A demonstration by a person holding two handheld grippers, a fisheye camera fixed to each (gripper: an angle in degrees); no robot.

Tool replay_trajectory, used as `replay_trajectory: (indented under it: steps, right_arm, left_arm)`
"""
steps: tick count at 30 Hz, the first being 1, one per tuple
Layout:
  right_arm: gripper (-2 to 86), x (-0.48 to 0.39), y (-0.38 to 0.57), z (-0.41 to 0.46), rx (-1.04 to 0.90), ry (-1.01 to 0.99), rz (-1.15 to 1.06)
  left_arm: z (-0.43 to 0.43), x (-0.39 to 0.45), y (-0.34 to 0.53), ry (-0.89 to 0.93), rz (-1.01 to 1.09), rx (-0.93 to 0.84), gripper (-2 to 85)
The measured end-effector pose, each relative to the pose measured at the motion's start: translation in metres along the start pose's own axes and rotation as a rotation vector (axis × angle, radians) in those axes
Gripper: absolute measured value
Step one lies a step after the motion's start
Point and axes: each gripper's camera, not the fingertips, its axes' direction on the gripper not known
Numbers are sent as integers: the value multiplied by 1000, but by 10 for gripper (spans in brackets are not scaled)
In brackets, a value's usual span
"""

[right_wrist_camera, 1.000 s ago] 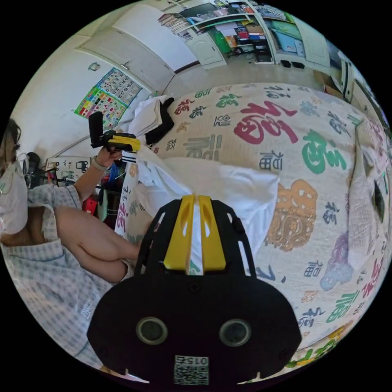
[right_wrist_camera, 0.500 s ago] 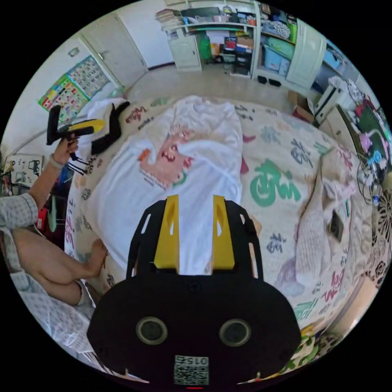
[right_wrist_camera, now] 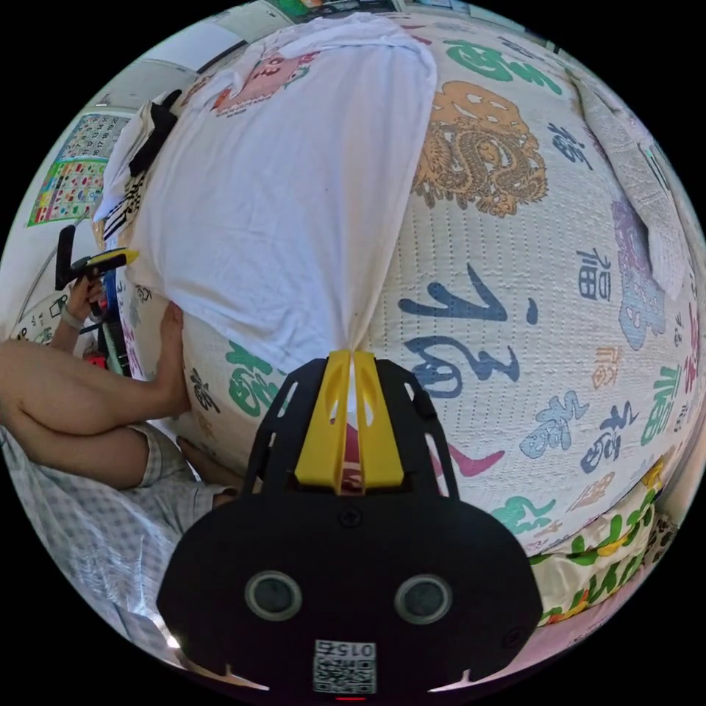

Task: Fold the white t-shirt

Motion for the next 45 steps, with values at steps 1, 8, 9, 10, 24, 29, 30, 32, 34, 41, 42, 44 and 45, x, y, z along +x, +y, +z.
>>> replay_trajectory:
  steps: [1, 8, 9, 10, 24, 29, 30, 32, 34, 41, 42, 44, 45]
  right_arm:
    - [-4, 2, 2, -4, 8, -8, 8]
    - [-5, 24, 25, -35, 15, -21, 83]
    - [-3, 23, 24, -29, -32, 13, 74]
    - [-1, 22, 23, -26, -52, 25, 68]
    - [94, -6, -88, -124, 441, 176, -308]
    - [125, -43, -190, -109, 339, 333, -473]
    - [125, -48, -208, -102, 308, 376, -487]
    - [117, -50, -230, -92, 271, 418, -505]
    - [90, -47, -247, -83, 201, 446, -505]
    - [-2, 56, -237, -136, 335, 207, -215]
    - [-2, 94, -224, -154, 438, 158, -66]
    - [4, 153, -202, -168, 535, 111, 201]
    - [13, 189, -188, -166, 542, 83, 364]
  left_arm:
    - [-3, 1, 1, 13, -1, 6, -3]
    - [-29, 20, 24, 67, -6, 43, -4]
    - [-17, 22, 26, 74, 3, -3, -3]
    - [-11, 22, 27, 76, 8, -26, -2]
    - [-58, 81, -81, -300, 426, 182, 110]
    - [9, 125, -183, -336, 661, 81, 113]
    - [31, 133, -196, -393, 710, 16, 109]
    - [55, 140, -206, -504, 774, -58, 87]
    - [64, 142, -210, -543, 798, -82, 60]
    - [-53, 45, -198, -344, 373, 316, 18]
    - [-80, 10, -187, -344, 219, 423, 20]
    - [-105, -39, -170, -408, 16, 494, 29]
    - [-110, -65, -160, -468, -88, 477, 44]
